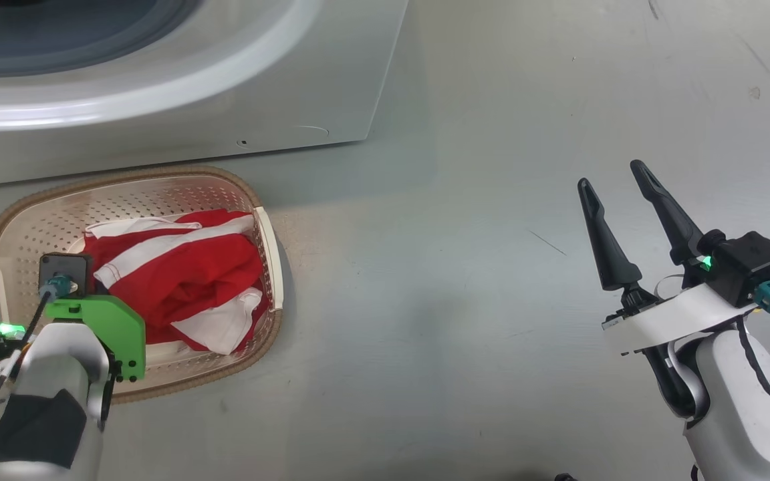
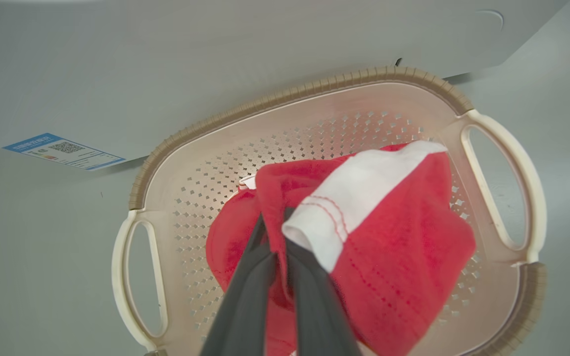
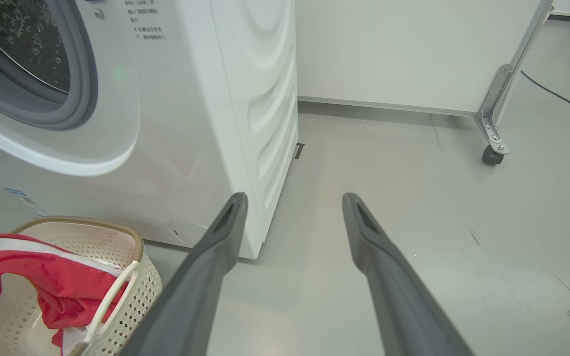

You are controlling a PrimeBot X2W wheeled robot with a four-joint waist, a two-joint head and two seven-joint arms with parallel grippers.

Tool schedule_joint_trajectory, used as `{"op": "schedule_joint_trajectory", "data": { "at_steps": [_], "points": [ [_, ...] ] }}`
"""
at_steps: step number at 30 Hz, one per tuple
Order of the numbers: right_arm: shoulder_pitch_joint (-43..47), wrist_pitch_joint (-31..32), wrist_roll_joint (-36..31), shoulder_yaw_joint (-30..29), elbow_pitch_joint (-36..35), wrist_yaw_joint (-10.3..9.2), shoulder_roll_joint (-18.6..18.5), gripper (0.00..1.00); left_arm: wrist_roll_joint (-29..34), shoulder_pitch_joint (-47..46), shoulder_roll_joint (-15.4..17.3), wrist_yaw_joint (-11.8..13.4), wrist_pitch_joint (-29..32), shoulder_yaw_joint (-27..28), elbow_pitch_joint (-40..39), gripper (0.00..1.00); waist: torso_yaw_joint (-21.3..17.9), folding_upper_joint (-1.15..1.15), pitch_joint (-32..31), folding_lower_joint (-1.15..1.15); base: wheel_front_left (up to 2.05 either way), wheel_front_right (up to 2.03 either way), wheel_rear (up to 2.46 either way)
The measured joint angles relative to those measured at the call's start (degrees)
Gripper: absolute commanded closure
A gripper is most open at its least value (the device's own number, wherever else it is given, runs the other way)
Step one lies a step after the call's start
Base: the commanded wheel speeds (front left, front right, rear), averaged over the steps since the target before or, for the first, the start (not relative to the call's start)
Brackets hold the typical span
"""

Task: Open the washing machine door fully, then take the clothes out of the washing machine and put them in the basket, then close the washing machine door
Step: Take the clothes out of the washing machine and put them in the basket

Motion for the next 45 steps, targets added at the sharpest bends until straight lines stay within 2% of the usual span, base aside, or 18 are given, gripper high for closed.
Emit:
{"op": "schedule_joint_trajectory", "data": {
  "at_steps": [13, 25, 26, 27, 28, 45],
  "points": [
    [-1.72, 0.00, 0.00, 0.57, -0.68, 0.00, -0.45, 0.00, -2.20, -4.16, -0.45, 1.22, -0.65, 2.68, 5.06, 1.00, 0.13, 0.00, 2.38, 0.00, 0.00, 0.00, 0.00],
    [-2.08, 0.00, 0.01, 0.49, -0.64, 0.00, 0.03, 0.00, -2.59, -6.15, -0.71, 2.21, -3.69, 3.64, 8.84, 1.00, -0.40, 0.00, 3.20, 0.00, 0.00, 0.00, 0.00],
    [-2.13, 0.00, 0.01, 0.49, -0.63, 0.00, 0.11, 0.00, -2.59, -6.22, -0.71, 2.21, -3.79, 3.63, 9.23, 0.91, -0.44, 0.00, 3.24, 0.00, 0.00, 0.00, 0.00],
    [-2.22, 0.00, 0.01, 0.49, -0.60, 0.00, 0.16, 0.00, -2.58, -6.29, -0.74, 2.21, -4.15, 3.61, 9.64, 0.56, -0.49, 0.00, 3.27, 0.00, 0.00, 0.00, 0.00],
    [-2.33, 0.00, 0.01, 0.49, -0.58, 0.00, 0.19, 0.00, -2.59, -6.33, -0.77, 2.22, -4.20, 3.60, 10.00, 0.00, -0.52, 0.00, 3.28, 0.00, 0.00, 0.00, 0.00],
    [-3.08, 0.00, 0.00, -0.14, 0.86, 0.00, 0.57, 0.00, -2.58, -7.64, -2.67, 2.67, -10.89, 3.30, 13.79, 0.00, 0.58, 0.00, -0.05, 0.00, 0.00, 0.00, 0.00]
  ]
}}
